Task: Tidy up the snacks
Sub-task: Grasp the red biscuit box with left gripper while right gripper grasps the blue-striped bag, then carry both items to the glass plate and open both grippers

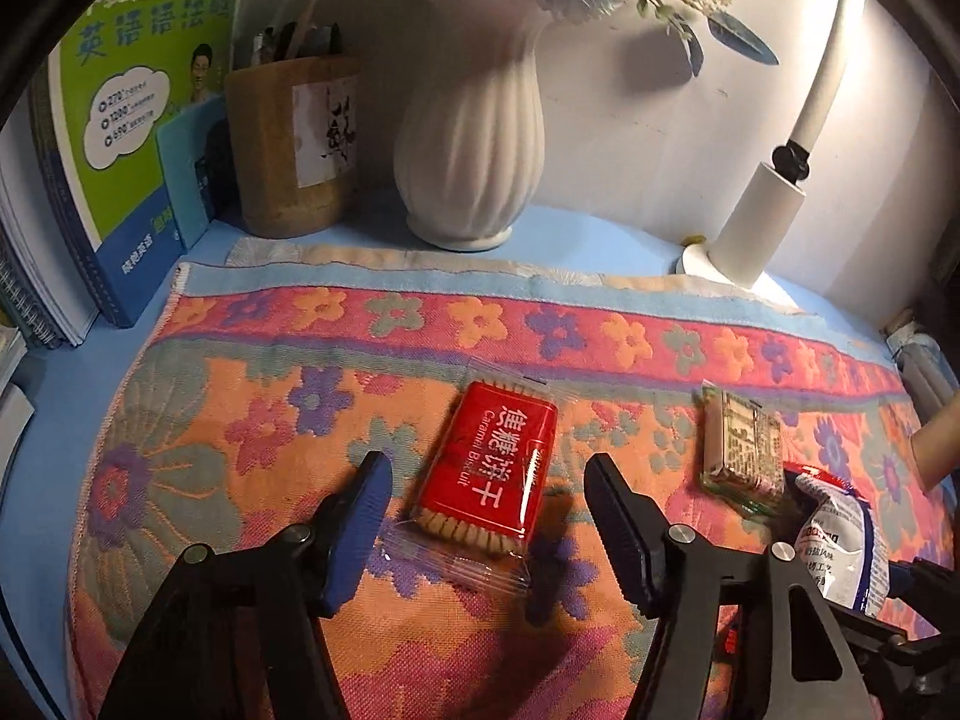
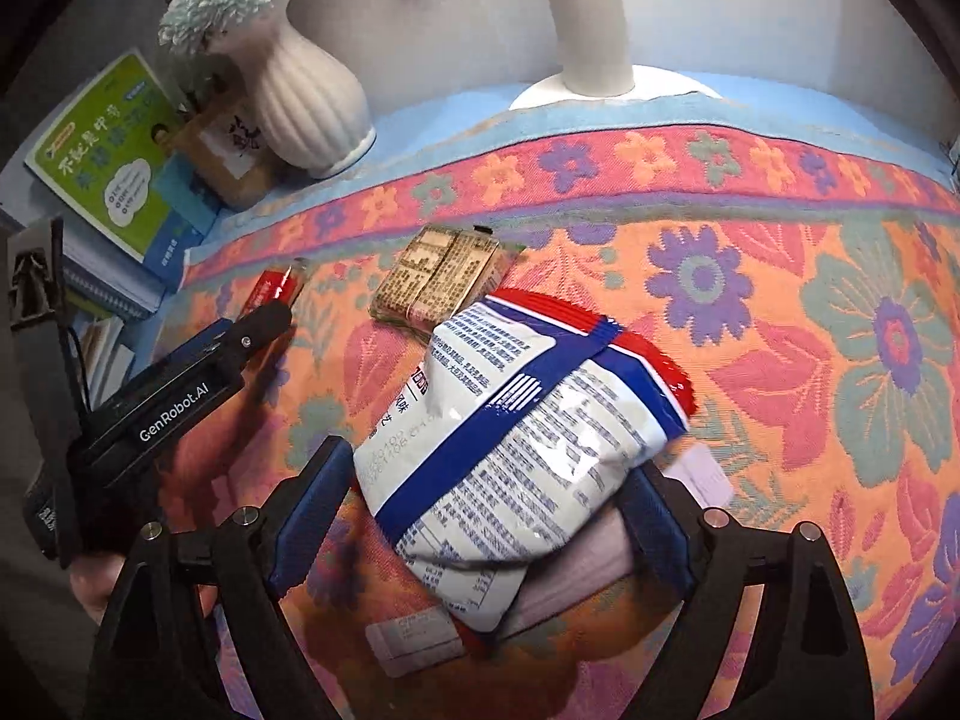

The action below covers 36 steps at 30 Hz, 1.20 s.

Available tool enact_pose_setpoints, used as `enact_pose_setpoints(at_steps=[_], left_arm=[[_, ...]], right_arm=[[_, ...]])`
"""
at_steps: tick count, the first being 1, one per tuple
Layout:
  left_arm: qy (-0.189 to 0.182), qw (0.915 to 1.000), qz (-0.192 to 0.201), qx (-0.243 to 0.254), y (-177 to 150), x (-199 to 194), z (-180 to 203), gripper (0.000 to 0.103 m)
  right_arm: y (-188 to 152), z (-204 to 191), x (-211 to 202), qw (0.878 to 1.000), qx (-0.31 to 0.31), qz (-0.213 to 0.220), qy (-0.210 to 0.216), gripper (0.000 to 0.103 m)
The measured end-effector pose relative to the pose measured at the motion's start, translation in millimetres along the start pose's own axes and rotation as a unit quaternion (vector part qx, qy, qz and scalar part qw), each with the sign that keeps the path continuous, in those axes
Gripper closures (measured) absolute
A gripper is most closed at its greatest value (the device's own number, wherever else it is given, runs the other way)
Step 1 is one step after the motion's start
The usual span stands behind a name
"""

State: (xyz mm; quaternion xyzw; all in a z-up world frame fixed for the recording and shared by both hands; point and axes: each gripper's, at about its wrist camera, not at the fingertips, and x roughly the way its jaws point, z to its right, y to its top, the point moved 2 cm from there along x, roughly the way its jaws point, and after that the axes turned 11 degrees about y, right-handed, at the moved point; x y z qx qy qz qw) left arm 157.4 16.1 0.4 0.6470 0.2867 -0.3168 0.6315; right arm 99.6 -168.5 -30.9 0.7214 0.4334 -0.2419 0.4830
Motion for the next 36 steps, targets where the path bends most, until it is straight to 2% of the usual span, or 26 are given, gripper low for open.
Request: enact_pose_setpoints(at_steps=[2,4,5,6,7,9,13,18,21,29,36], left_arm=[[0.003,0.9999,0.006,0.015,-1,-2,7,0.047],[0.014,0.9995,0.003,0.027,-2,-2,11,0.069],[0.016,0.9994,0.005,0.031,-2,-2,13,0.069],[0.017,0.9993,0.009,0.034,-2,-5,13,0.069],[0.013,0.9992,0.014,0.035,-2,-7,14,0.069],[0.01,0.9991,0.024,0.033,-3,-14,15,0.069],[0.009,0.9989,0.041,0.019,-4,-22,8,0.07],[0.011,0.9987,0.05,0.006,-16,-43,8,0.07],[0.009,0.9984,0.054,0.014,-31,-62,21,0.07],[-0.04,0.9966,0.066,0.028,-53,-120,70,0.07],[-0.072,0.9903,0.092,0.075,-56,-176,132,0.07]], right_arm=[[-2,-5,3,1.0,-0.018,0.017,-0.017,0.008],[-6,-9,6,0.998,-0.036,0.032,-0.034,0.01],[-8,-10,6,0.997,-0.044,0.039,-0.041,0.011],[-10,-10,5,0.997,-0.051,0.043,-0.045,0.016],[-12,-10,2,0.996,-0.057,0.048,-0.047,0.03],[-13,-7,-5,0.996,-0.064,0.054,-0.042,0.035],[-18,7,-19,0.997,-0.05,0.053,0.002,0.042],[-29,20,-54,0.996,-0.046,0.073,0.033,0.042],[-34,26,-74,0.994,-0.045,0.083,0.046,0.042],[-57,57,-132,0.993,-0.028,0.107,0.05,0.042],[-75,79,-195,0.988,-0.026,0.147,0.038,0.042]])
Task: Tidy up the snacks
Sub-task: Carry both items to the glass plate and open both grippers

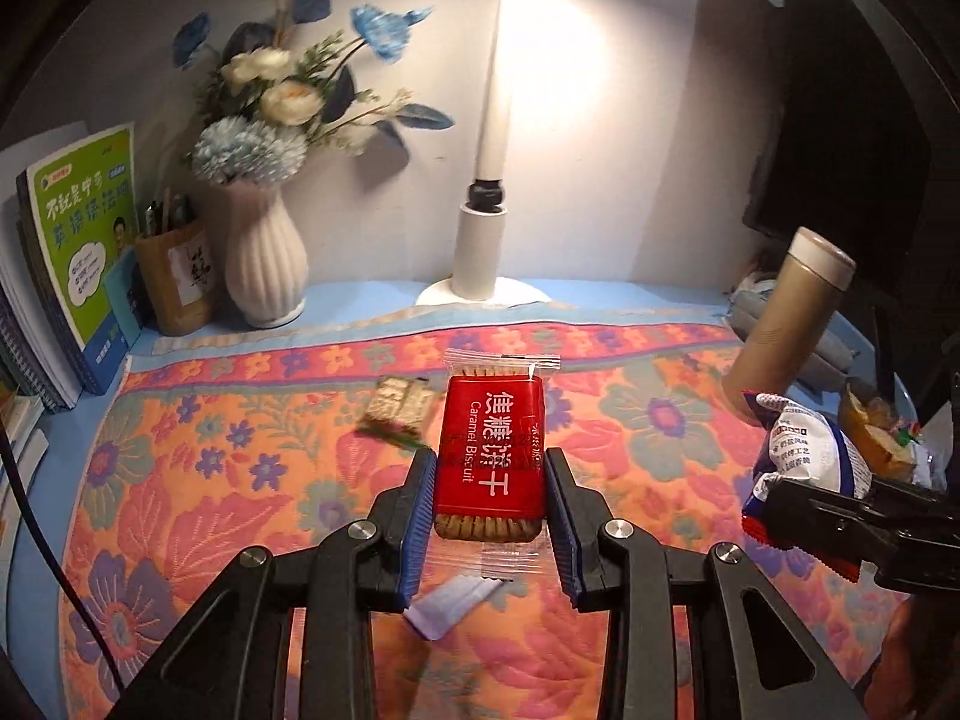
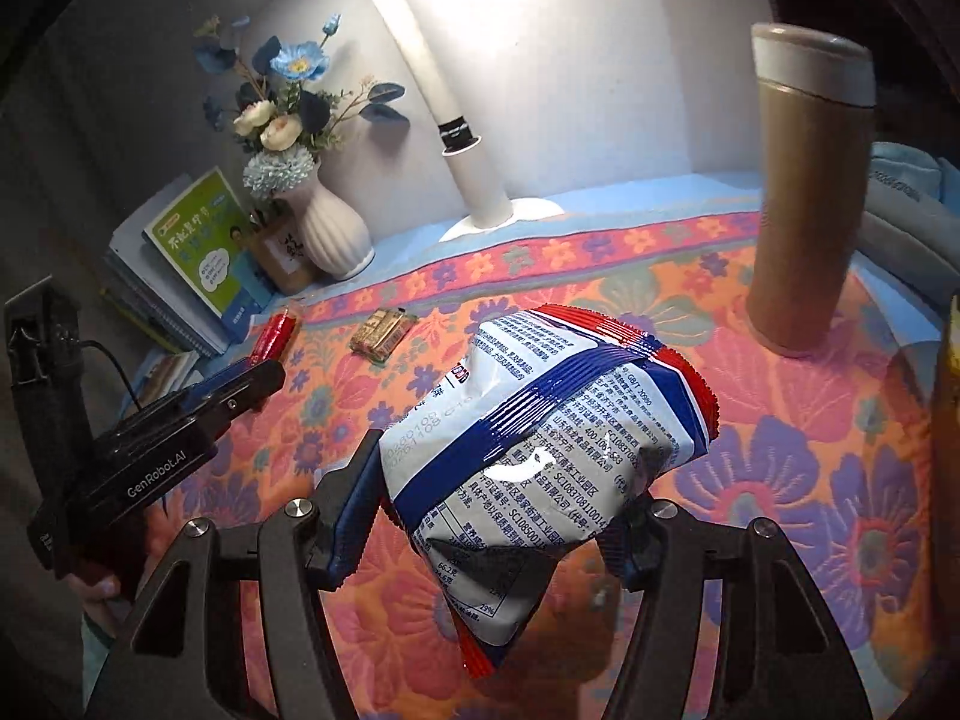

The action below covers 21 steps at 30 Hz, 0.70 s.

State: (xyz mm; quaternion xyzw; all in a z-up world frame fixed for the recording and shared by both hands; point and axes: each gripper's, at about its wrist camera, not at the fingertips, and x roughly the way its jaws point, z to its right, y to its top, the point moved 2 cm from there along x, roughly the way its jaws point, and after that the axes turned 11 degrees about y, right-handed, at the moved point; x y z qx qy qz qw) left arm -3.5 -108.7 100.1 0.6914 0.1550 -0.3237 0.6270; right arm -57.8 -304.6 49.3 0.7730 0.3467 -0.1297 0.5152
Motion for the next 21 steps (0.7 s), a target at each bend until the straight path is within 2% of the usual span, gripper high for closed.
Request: enact_pose_setpoints(at_steps=[7,13,17,21], left_arm=[[-0.063,0.9955,0.032,0.064,17,-44,97,0.07],[-0.13,0.9829,0.052,0.12,24,-71,198,0.07],[-0.171,0.9733,0.048,0.145,25,-74,262,0.07],[-0.196,0.9654,0.038,0.167,28,-67,320,0.069]], right_arm=[[7,31,-81,0.998,-0.005,0.061,-0.031,0.042],[9,77,-145,0.99,0.004,0.109,-0.092,0.042],[6,116,-188,0.983,0.019,0.134,-0.127,0.042],[3,161,-226,0.976,0.05,0.151,-0.146,0.042]])
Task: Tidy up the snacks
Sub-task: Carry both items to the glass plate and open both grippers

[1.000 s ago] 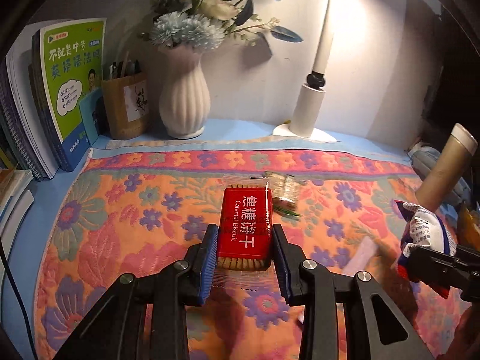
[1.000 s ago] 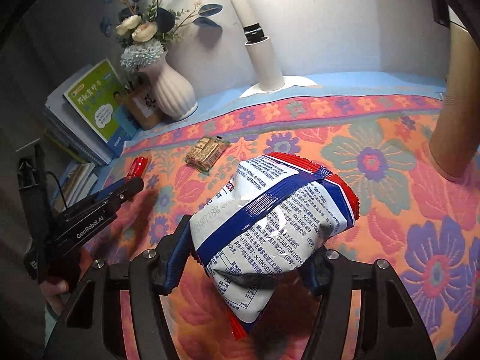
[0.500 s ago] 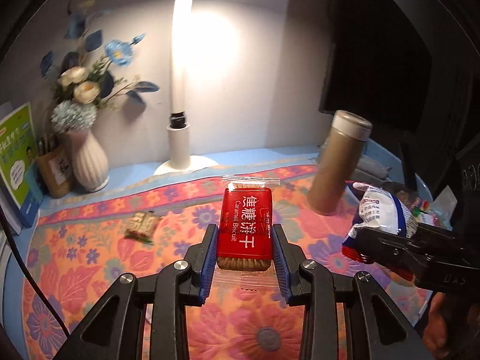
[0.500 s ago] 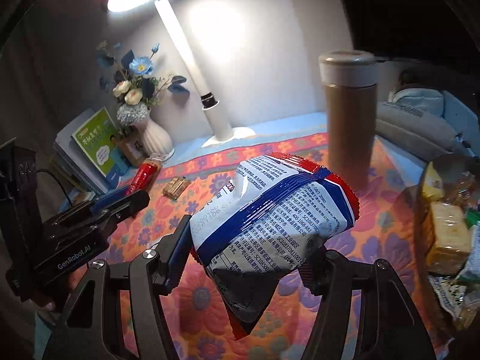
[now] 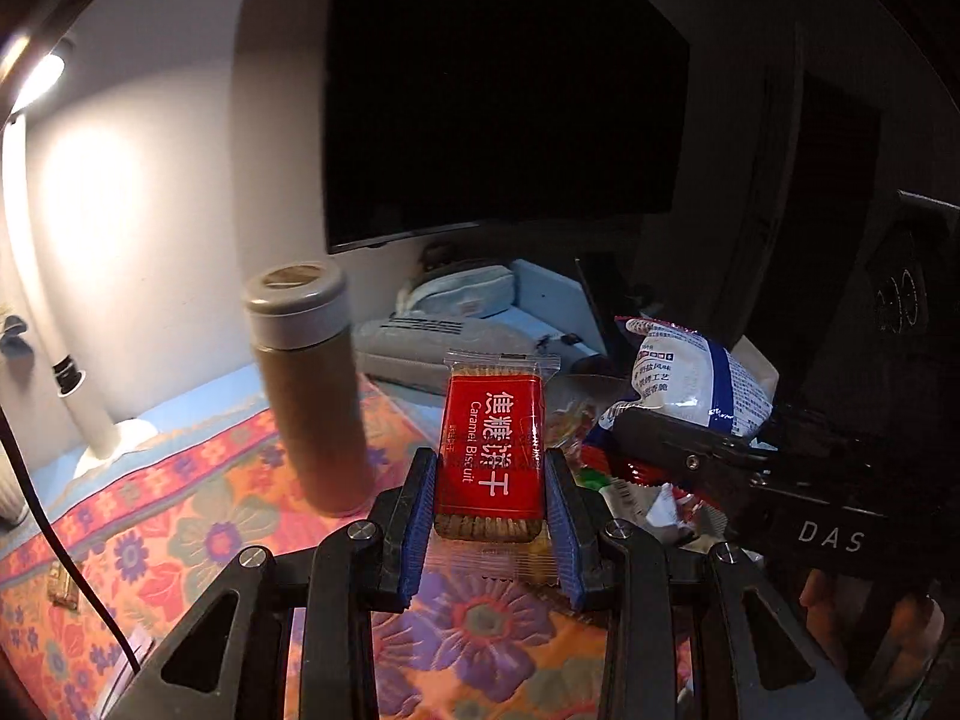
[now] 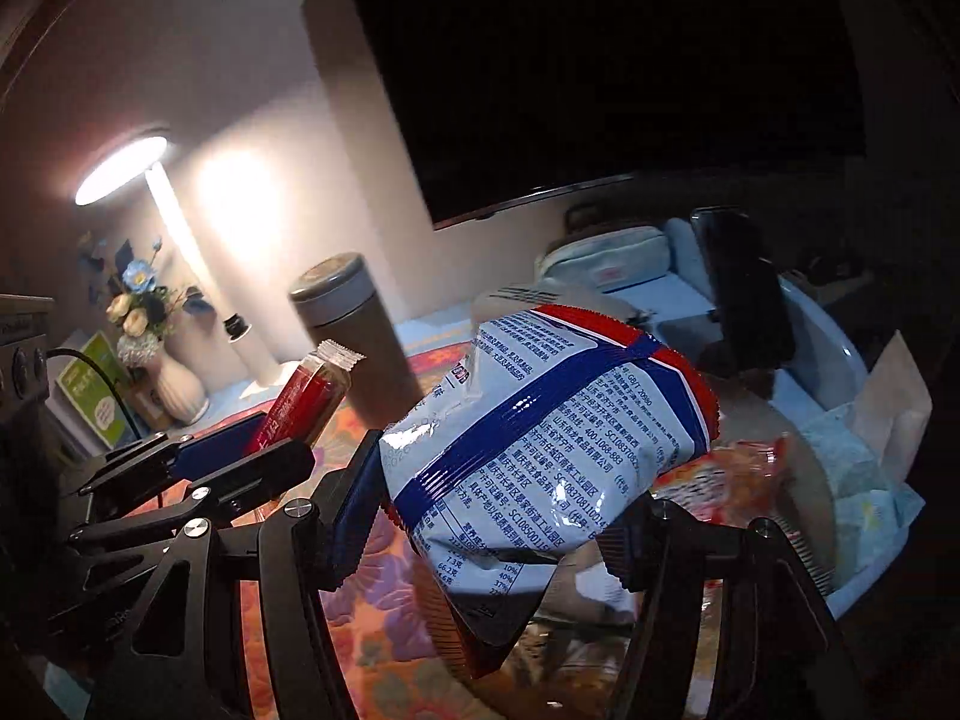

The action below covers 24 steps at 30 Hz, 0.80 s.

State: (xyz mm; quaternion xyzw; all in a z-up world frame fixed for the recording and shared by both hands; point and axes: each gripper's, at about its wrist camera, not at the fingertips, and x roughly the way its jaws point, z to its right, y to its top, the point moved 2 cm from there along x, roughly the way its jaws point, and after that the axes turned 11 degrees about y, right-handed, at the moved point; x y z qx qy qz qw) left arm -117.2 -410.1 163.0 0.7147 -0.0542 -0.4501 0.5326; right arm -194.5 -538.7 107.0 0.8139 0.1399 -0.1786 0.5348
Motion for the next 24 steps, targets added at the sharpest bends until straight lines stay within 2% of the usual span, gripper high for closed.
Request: enact_pose_setpoints(at_steps=[8,15,17,18,19,20,24], left_arm=[[-0.027,0.9994,-0.02,0.013,33,54,56,0.069],[-0.042,0.998,-0.045,0.016,41,96,80,0.07],[-0.056,0.9967,-0.057,0.016,41,104,84,0.069],[-0.06,0.9958,-0.067,0.015,40,109,86,0.059],[-0.061,0.9952,-0.075,0.013,40,114,86,0.042],[-0.062,0.9952,-0.074,0.011,39,114,86,0.035],[-0.059,0.9962,-0.062,0.016,33,110,80,0.032]], right_arm=[[10,92,-23,0.998,0.052,0.003,-0.021,0.041],[4,127,-7,0.996,0.075,-0.036,-0.021,0.039],[2,134,-2,0.995,0.08,-0.058,-0.033,0.031],[0,137,2,0.993,0.086,-0.071,-0.043,0.027],[-1,141,2,0.992,0.091,-0.077,-0.048,0.027],[-2,144,1,0.991,0.093,-0.077,-0.055,0.027],[-4,153,-13,0.99,0.105,-0.067,-0.063,0.027]])
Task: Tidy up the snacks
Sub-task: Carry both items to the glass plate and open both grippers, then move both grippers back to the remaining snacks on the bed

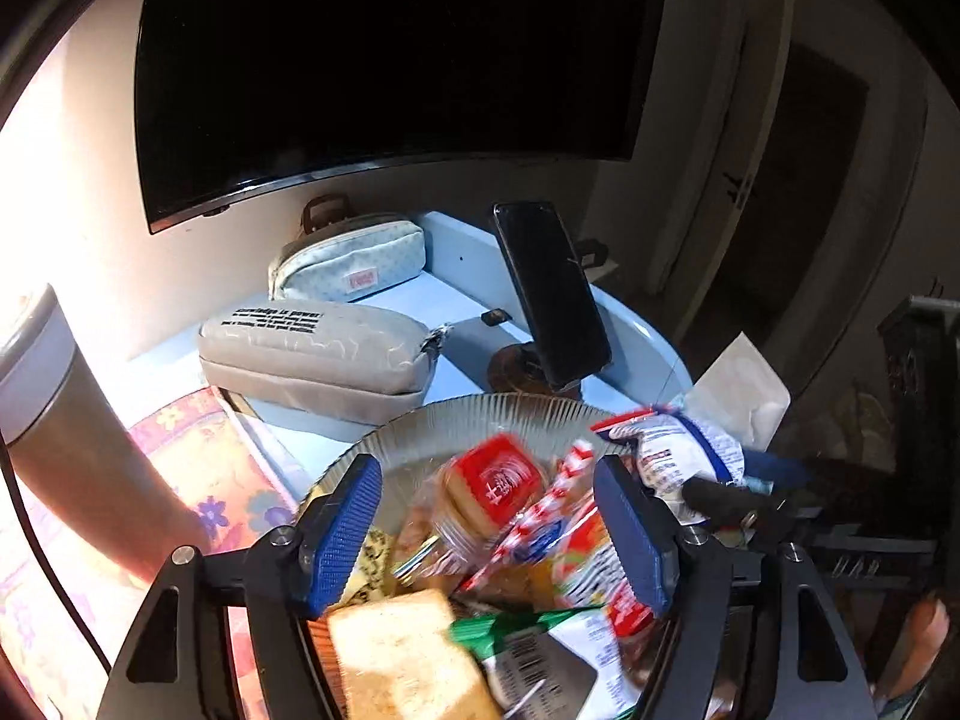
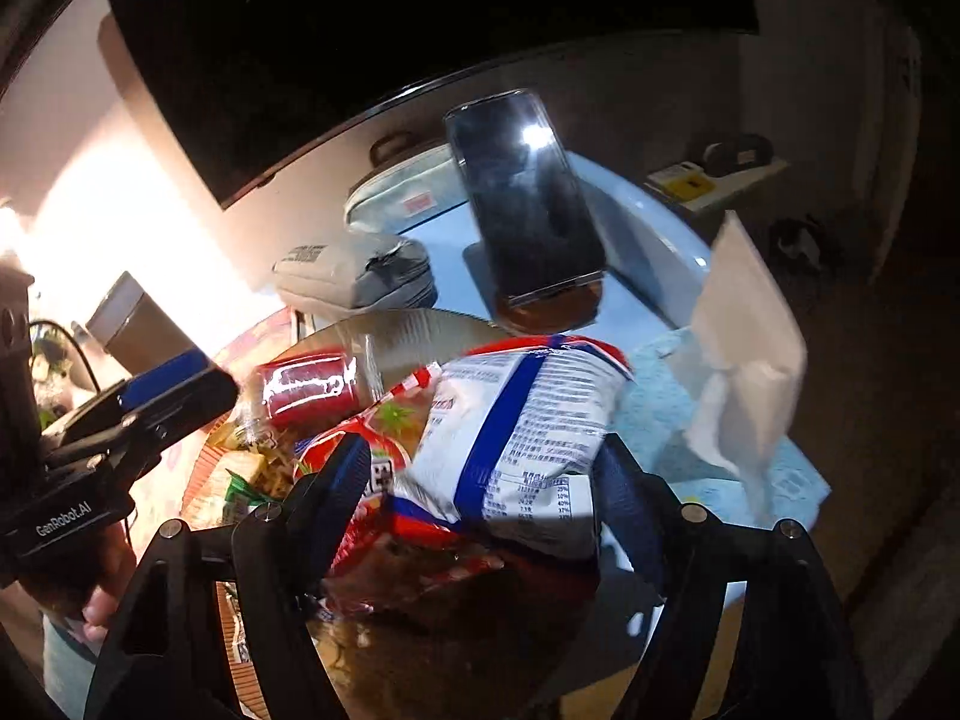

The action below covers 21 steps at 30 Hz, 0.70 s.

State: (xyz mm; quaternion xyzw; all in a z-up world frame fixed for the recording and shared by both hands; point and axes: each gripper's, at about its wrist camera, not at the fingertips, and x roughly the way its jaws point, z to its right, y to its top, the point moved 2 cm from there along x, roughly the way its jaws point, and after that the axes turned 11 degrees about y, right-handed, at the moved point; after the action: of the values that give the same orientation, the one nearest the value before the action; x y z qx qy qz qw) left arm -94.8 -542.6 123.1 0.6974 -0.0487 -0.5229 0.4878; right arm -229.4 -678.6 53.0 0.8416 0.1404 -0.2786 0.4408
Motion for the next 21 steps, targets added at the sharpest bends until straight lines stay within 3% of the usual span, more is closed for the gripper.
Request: enact_pose_setpoints(at_steps=[11,21], left_arm=[[0.003,0.999,0.021,-0.04,-6,-39,-37,0.032],[0.031,0.9978,0.045,-0.038,-28,-81,-53,0.032]], right_arm=[[-4,-8,-28,0.999,-0.001,0.032,0.028,0.026],[-17,-63,-33,0.997,-0.049,0.028,0.058,0.026]])
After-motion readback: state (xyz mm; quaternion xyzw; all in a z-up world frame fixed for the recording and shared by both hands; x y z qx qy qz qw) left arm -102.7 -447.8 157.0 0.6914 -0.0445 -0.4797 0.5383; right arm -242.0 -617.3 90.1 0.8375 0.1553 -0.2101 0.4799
